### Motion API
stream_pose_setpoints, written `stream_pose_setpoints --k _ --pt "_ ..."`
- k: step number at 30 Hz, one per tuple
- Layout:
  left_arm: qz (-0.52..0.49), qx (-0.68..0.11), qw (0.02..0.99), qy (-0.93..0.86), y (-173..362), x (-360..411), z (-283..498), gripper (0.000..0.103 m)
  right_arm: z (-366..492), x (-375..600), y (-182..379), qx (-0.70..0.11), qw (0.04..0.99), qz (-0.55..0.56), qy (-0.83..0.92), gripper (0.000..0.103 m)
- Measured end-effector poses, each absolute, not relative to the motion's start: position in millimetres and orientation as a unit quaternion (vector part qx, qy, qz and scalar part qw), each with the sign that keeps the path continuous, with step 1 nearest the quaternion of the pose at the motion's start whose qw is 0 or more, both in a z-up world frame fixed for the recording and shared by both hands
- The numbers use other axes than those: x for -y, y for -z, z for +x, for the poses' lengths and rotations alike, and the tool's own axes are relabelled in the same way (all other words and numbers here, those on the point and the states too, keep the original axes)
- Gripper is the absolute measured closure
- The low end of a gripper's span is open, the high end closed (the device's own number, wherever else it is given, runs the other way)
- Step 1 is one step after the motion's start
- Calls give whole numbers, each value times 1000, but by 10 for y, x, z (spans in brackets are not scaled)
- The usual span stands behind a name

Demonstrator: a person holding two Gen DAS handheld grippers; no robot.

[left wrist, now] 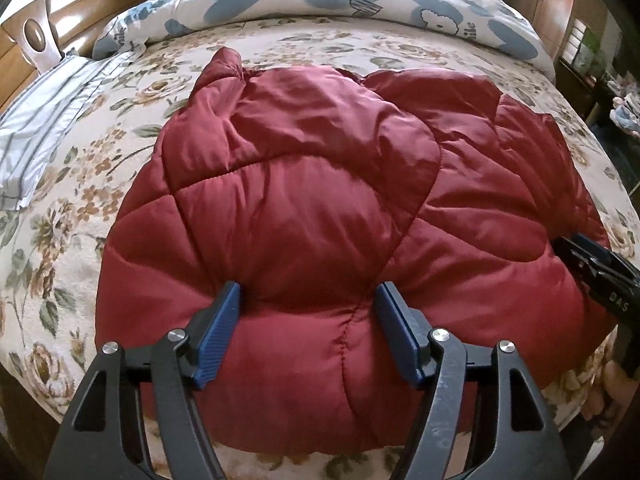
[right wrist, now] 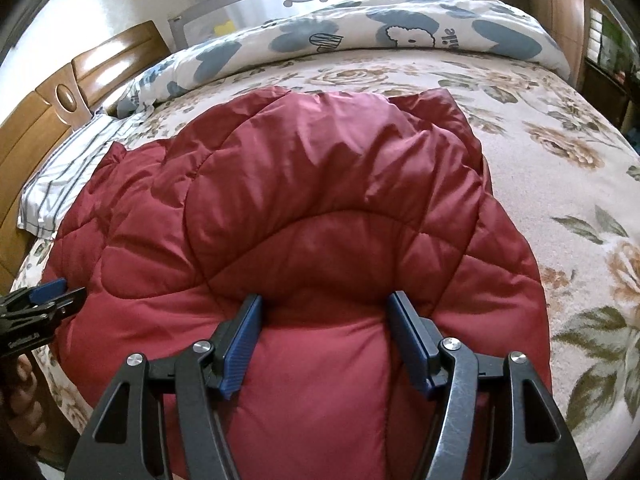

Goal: Fold large clothes

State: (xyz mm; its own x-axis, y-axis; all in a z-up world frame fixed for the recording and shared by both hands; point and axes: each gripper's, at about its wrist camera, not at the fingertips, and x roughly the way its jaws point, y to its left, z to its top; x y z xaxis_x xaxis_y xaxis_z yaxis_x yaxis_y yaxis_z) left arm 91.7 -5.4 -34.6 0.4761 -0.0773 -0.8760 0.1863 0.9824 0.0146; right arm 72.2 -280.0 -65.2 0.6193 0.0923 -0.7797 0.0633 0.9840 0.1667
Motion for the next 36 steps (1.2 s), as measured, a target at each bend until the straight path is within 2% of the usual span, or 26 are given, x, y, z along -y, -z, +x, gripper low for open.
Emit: stream_pose_setpoints --k 18,25,29,36 --pt "69 -502 860 57 353 137 898 31 716 2786 632 -439 894 88 -7 37" --pt "75 -500 861 57 353 136 909 30 657 2735 295 -416 904 98 -10 36" --pt "78 -498 862 57 352 134 917 30 769 2616 167 -410 908 85 -32 31" --pt "59 -475 877 53 156 52 1067 30 1089 2588 318 -438 895 72 -32 31"
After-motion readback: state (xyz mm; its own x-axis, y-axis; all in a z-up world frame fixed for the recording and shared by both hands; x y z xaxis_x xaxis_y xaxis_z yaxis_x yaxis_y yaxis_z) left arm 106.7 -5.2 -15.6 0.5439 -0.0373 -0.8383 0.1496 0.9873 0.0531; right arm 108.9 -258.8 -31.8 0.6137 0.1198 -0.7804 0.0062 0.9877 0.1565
